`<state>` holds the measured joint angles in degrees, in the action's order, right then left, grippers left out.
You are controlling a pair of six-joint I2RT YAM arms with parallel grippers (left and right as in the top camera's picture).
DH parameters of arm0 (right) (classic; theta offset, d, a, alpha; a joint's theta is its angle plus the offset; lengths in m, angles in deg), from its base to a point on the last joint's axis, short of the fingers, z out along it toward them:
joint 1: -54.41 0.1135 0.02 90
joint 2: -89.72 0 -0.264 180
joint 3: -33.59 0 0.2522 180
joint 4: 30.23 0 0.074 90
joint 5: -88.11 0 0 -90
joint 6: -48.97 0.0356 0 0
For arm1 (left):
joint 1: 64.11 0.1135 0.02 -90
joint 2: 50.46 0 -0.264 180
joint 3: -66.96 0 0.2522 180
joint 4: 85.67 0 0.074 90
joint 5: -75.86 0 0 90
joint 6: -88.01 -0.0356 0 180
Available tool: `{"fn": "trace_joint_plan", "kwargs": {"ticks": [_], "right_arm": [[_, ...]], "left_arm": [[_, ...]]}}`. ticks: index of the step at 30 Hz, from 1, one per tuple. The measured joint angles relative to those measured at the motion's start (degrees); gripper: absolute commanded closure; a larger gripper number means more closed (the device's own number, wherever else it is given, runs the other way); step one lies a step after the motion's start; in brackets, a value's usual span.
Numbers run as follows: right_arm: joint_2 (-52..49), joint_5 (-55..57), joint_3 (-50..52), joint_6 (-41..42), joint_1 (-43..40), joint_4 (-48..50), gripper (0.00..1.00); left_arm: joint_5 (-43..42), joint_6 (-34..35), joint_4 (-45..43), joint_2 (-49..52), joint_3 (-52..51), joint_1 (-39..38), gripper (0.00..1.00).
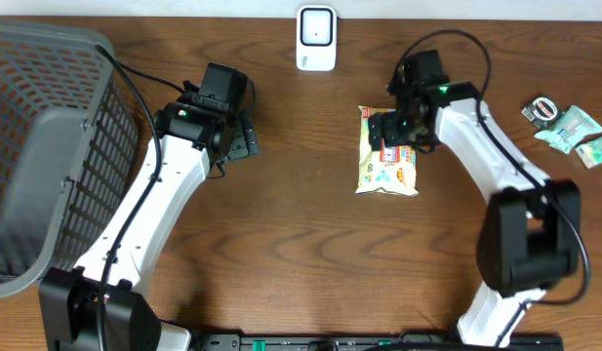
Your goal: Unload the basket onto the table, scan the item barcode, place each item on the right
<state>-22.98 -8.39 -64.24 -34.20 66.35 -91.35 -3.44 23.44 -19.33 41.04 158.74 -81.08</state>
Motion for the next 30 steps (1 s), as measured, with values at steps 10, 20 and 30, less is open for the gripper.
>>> {"fn": "trace_joint_plan", "kwargs": {"ticks": [10,20,30], "right_arm": [[-7.0,-4.0,-0.4,1.8,-2.7,-0.7,0.01],[-6.9,-4.3,-2.3,1.9,-2.8,-4.3,0.01],[-1.6,-4.3,-7.0,-1.5,-5.2,-9.3,0.01]], "left_arm": [[0.0,0.0,0.0,0.0,0.0,0.0,0.02],[0.0,0.0,0.0,0.0,0.0,0.0,0.02],[0.0,0.0,0.0,0.0,0.0,0.0,0.03]]}}
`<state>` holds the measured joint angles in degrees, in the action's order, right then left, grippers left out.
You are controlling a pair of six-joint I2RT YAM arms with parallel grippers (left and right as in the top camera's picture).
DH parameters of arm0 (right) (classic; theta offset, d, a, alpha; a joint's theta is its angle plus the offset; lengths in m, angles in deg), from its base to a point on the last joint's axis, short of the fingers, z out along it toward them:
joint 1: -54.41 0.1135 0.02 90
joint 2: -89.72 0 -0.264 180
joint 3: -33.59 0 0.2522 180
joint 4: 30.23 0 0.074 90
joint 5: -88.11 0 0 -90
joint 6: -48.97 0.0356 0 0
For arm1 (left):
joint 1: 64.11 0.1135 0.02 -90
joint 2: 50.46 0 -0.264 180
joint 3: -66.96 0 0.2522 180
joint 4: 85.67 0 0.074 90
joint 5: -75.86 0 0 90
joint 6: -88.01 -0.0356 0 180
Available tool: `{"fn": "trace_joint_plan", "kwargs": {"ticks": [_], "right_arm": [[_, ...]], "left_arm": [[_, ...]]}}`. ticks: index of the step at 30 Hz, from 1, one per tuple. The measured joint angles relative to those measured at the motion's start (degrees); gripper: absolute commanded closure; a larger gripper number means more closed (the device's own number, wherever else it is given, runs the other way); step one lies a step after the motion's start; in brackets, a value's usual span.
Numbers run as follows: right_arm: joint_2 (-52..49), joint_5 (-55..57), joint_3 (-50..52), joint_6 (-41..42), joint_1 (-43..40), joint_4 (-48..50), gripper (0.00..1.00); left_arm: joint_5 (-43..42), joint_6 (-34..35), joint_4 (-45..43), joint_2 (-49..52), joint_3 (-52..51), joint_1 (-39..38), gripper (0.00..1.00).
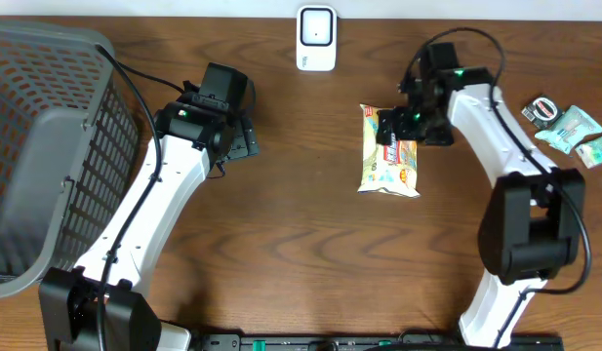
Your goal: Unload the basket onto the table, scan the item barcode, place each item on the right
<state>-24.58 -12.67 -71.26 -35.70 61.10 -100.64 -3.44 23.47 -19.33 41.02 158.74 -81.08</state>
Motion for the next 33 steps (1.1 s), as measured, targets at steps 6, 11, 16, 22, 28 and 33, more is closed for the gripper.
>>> {"fn": "trace_joint_plan", "kwargs": {"ticks": [6,11,16,22,28,33], "right_arm": [[0.3,-4.2,3.4,-1.4,-6.6,3.5,0.01],[0.3,-11.5,10.3,-2.4,-10.1,10.3,0.01],[0.3,-17.0,15.9,-2.5,-9.3,16.9,0.01],[0.5,-19.3,18.6,0.6,-7.7,22.8,0.06],[1.5,-17.5,21.5,3.3,-6.9,26.8,0.39],[1.5,-16.5,22.8,4.6,-4.8,28.5,0.61]], "left_arm": [[0.0,0.0,0.0,0.0,0.0,0.0,0.02],[0.0,0.0,0.0,0.0,0.0,0.0,0.02],[0.0,0.0,0.0,0.0,0.0,0.0,0.02],[0.0,0.0,0.0,0.0,0.0,0.0,0.02],[0.0,0.0,0.0,0.0,0.0,0.0,0.02],[0.0,0.0,0.0,0.0,0.0,0.0,0.03]]}}
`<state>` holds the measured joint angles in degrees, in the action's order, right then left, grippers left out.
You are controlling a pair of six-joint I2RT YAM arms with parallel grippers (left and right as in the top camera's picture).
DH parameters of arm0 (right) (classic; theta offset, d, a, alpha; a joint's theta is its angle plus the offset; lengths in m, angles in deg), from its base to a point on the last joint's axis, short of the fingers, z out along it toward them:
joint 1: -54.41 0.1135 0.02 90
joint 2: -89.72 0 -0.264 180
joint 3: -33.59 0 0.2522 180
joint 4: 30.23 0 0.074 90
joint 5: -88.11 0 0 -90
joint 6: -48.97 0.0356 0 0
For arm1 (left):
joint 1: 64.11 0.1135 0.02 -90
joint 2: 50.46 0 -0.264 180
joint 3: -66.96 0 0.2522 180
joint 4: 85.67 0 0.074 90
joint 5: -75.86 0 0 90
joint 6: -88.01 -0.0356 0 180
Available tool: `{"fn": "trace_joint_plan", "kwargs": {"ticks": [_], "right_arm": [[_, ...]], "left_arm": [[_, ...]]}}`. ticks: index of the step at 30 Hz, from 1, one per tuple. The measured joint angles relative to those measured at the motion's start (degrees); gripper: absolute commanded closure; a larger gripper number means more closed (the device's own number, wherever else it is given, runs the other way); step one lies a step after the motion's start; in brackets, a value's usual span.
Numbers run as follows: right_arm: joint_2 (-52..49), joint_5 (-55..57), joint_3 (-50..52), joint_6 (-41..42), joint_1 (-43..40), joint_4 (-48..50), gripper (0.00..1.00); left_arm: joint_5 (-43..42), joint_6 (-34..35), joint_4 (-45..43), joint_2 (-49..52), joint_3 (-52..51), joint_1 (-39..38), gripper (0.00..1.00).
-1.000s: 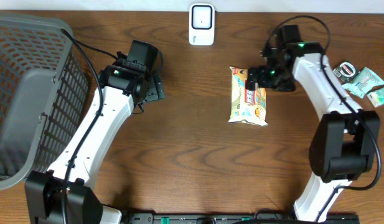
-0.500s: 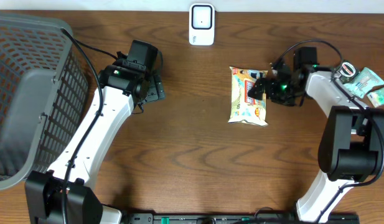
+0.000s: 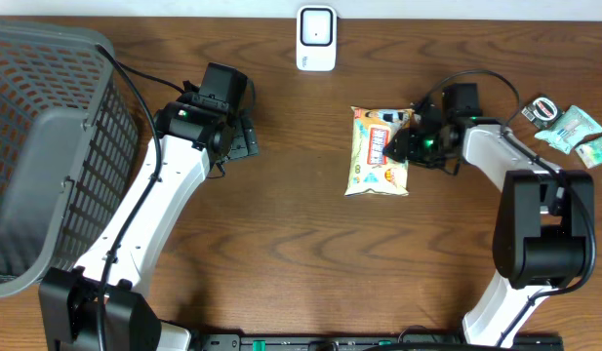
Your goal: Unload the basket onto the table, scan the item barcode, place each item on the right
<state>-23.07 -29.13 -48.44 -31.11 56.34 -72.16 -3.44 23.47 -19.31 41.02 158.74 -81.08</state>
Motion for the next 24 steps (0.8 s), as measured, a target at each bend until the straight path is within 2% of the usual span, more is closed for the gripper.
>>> {"fn": "trace_joint_plan", "kwargs": {"ticks": [2,3,4,13,21,24], "right_arm": [[0.0,0.1,0.2,0.1,1.0,0.4,0.76],[0.0,0.1,0.2,0.0,1.5,0.7,0.94],[0.0,-0.1,0.2,0.3,2.0,0.9,0.99],[0.1,-5.0,0.2,0.7,3.3,4.5,0.99],[0.8,-18.9,-1.1,8.4,0.3,19.0,0.99],[1.7,-21.1,-1.8,11.1,0.2,21.2,0.99]], "left_arm": [[0.0,0.0,0.0,0.0,0.0,0.0,0.03],[0.0,0.0,0.0,0.0,0.0,0.0,0.02],[0.0,0.0,0.0,0.0,0.0,0.0,0.02],[0.0,0.0,0.0,0.0,0.0,0.0,0.03],[0.0,0.0,0.0,0.0,0.0,0.0,0.02],[0.0,0.0,0.0,0.0,0.0,0.0,0.02]]}}
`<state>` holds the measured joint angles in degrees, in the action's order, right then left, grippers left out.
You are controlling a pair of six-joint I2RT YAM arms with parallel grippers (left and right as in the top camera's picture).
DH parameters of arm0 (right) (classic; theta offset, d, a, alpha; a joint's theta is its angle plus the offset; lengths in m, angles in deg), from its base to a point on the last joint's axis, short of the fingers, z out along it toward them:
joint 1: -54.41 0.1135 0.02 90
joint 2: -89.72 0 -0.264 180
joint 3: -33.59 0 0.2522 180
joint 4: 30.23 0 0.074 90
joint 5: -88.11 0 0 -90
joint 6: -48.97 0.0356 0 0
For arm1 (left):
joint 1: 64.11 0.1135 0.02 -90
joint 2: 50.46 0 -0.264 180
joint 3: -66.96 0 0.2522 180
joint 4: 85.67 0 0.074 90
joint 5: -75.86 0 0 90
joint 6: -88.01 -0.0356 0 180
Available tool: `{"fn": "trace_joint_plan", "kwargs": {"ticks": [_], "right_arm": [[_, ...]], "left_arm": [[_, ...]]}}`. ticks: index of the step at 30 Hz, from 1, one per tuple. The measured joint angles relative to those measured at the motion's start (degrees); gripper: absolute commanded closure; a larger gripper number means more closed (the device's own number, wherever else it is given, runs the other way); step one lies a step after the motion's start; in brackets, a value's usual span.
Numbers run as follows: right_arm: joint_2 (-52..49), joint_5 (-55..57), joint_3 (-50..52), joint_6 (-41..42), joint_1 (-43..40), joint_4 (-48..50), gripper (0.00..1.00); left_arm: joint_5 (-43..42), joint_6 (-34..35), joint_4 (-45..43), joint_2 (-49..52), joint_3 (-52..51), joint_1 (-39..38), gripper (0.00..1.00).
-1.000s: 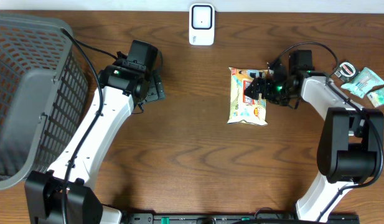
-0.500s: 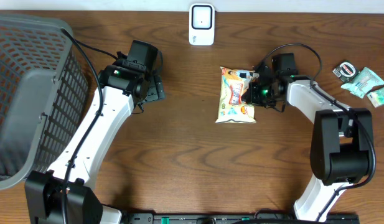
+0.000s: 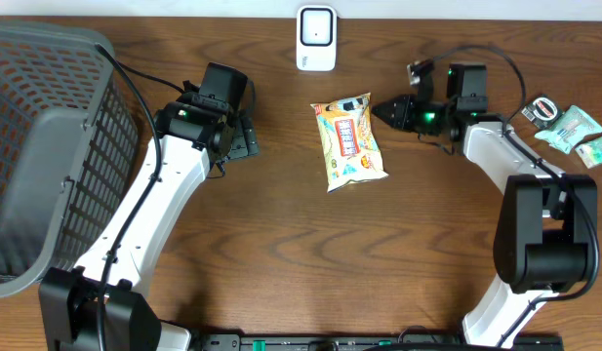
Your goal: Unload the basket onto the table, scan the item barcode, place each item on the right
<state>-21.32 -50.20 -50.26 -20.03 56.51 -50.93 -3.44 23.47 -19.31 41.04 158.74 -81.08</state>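
Note:
A yellow-and-white snack packet (image 3: 351, 141) lies on the wooden table just right of centre, tilted, with its printed face up. My right gripper (image 3: 379, 109) reaches in from the right, and its narrowed tips are shut on the packet's upper right edge. The white scanner (image 3: 317, 39) stands at the back edge, up and to the left of the packet. My left gripper (image 3: 248, 137) hangs left of centre, open and holding nothing, well apart from the packet. No barcode shows on the packet.
A large grey mesh basket (image 3: 37, 146) fills the left side. Small wrapped items lie at the far right: a round dark one (image 3: 543, 109) and greenish packets (image 3: 577, 127). Cables trail from both arms.
The packet has shifted left and toward the scanner and turned, its top now tipped left. My right gripper has gone from over the packet's right side to its upper right edge. The left arm has not moved.
At first my right gripper stood over the top of the packet, which lay upright right of centre. A second later it was much the same. Then the gripper lay lower at the packet's right side, the packet nudged left. Now the packet sits nearer the scanner, rotated.

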Motion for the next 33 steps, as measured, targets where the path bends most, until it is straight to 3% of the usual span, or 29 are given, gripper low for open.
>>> {"fn": "trace_joint_plan", "kwargs": {"ticks": [1,2,3,6,7,9,20,28,30,31,32,33], "right_arm": [[0.4,-0.3,-0.2,0.6,0.1,-0.2,0.95],[0.6,-0.2,-0.3,1.2,0.2,-1.1,0.82],[0.8,0.7,-0.4,1.6,0.4,-2.5,0.61],[0.8,5.9,-0.5,2.0,1.5,-7.6,0.21],[0.8,7.5,-0.5,1.9,2.0,-8.9,0.12],[0.8,11.8,-0.5,2.0,3.3,-11.3,0.05],[-0.4,23.5,-0.5,0.2,9.5,-12.3,0.01],[-5.3,17.5,-1.5,-6.6,9.6,-10.1,0.03],[-5.9,15.8,-1.7,-8.3,10.0,-9.9,0.12],[-6.1,15.2,-1.8,-9.1,10.3,-9.8,0.21],[-6.4,15.1,-1.9,-9.5,10.7,-9.8,0.47],[-6.6,15.0,-1.9,-10.3,10.9,-9.8,0.66]], "left_arm": [[0.0,0.0,0.0,0.0,0.0,0.0,0.02],[0.0,0.0,0.0,0.0,0.0,0.0,0.02],[0.0,0.0,0.0,0.0,0.0,0.0,0.02],[0.0,0.0,0.0,0.0,0.0,0.0,0.02],[0.0,0.0,0.0,0.0,0.0,0.0,0.02],[0.0,0.0,0.0,0.0,0.0,0.0,0.02],[0.0,0.0,0.0,0.0,0.0,0.0,0.02],[0.0,0.0,0.0,0.0,0.0,0.0,0.02],[0.0,0.0,0.0,0.0,0.0,0.0,0.02],[0.0,0.0,0.0,0.0,0.0,0.0,0.03],[0.0,0.0,0.0,0.0,0.0,0.0,0.02],[0.0,0.0,0.0,0.0,0.0,0.0,0.02]]}}
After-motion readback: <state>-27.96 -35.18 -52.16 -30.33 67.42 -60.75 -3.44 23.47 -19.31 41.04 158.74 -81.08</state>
